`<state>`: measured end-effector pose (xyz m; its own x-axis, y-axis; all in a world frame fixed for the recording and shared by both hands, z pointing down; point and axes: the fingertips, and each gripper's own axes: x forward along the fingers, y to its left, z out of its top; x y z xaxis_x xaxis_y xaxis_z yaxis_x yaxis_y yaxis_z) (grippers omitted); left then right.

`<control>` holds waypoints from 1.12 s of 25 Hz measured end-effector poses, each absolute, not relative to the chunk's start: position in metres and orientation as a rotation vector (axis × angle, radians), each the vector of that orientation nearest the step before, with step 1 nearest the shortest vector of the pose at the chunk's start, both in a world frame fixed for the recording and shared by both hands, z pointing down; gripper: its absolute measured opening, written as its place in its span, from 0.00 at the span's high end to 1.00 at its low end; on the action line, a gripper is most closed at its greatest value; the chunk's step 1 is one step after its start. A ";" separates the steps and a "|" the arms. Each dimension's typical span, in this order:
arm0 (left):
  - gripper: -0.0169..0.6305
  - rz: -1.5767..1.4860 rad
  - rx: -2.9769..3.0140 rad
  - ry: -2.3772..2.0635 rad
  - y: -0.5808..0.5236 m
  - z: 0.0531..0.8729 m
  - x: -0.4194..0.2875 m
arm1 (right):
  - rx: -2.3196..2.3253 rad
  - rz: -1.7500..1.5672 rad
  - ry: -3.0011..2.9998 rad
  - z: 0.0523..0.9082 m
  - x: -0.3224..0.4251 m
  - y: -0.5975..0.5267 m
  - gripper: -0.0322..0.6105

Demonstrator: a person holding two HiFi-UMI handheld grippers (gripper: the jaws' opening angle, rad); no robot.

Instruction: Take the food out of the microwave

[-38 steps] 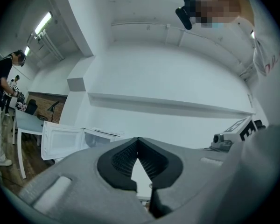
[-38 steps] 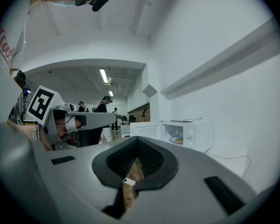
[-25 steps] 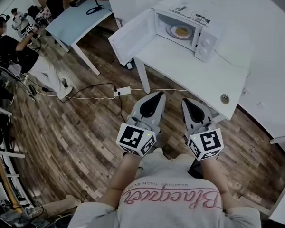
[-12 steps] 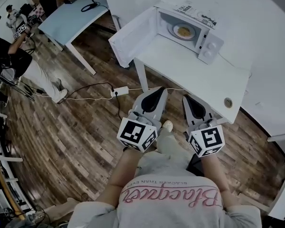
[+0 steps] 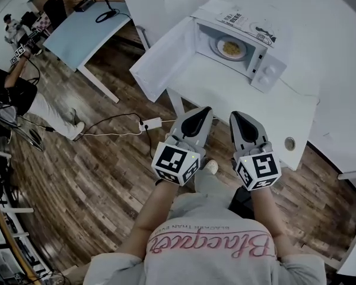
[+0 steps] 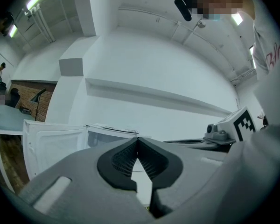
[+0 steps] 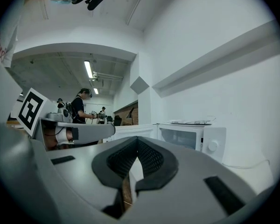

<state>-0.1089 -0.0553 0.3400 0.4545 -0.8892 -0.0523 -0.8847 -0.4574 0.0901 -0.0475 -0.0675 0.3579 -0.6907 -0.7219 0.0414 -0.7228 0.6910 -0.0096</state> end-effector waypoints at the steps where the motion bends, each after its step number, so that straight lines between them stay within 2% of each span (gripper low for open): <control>1: 0.97 -0.134 2.637 -1.603 -0.066 0.341 -0.110 | 1.233 0.046 -2.856 0.358 -0.049 -0.078 0.93; 7: 0.97 0.031 2.663 -1.568 -0.130 0.354 -0.109 | 1.283 0.079 -2.842 0.357 -0.054 -0.139 0.93; 14: 0.97 0.067 2.623 -1.505 -0.199 0.372 -0.103 | 1.326 0.135 -2.811 0.368 -0.047 -0.198 0.93; 26: 0.96 0.117 2.525 -1.494 -0.258 0.410 -0.099 | 1.337 0.209 -2.736 0.397 -0.034 -0.223 0.93; 28: 0.87 0.131 2.503 -1.514 -0.268 0.414 -0.102 | 1.335 0.207 -2.728 0.399 -0.034 -0.226 0.93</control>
